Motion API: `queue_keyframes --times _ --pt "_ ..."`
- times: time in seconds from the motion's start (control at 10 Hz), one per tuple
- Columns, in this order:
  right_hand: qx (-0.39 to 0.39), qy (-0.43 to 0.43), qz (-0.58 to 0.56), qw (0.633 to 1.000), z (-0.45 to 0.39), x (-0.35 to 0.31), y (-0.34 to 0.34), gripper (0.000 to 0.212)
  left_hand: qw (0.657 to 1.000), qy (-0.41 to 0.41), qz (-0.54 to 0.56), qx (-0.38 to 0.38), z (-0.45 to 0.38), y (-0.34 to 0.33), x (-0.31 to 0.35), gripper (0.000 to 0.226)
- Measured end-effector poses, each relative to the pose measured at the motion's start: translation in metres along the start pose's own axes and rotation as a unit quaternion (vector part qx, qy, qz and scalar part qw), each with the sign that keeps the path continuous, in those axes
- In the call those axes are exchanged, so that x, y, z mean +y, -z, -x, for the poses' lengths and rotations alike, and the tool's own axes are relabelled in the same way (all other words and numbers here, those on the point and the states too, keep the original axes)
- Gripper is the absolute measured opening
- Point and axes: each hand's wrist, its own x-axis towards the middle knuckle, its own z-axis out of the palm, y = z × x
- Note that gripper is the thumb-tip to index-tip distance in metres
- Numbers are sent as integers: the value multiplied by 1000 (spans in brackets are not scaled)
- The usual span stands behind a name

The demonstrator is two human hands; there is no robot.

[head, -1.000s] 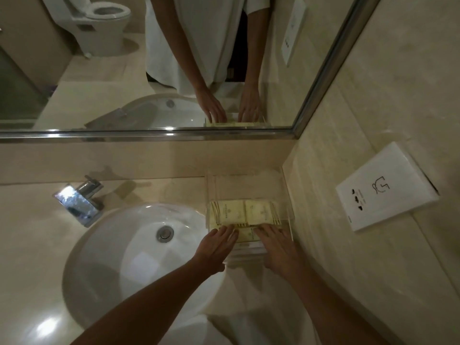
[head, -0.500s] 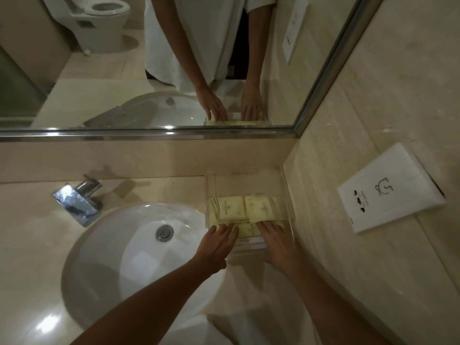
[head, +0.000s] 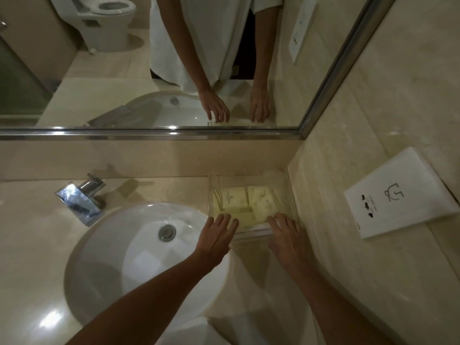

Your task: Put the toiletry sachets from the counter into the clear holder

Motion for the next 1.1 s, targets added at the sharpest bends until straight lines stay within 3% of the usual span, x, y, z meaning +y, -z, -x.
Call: queue_keyframes --times 0.1,0.4,0.8,1.0,1.1 --pt "-18 -2 -5 1000 -10 0 2 84 999 44 28 -4 -7 2 -3 78" --pt "14 0 5 1000 -36 -3 4 53 994 62 93 -7 -28 3 -15 68" --pt "12 -24 -31 999 -44 -11 -2 54 994 36 99 22 -34 2 -15 63" --pt "-71 -61 -67 993 -40 -22 13 53 994 35 106 1 -17 8 -15 57" --pt "-115 -58 -68 989 -32 -39 29 34 992 28 119 -17 -2 15 -18 47"
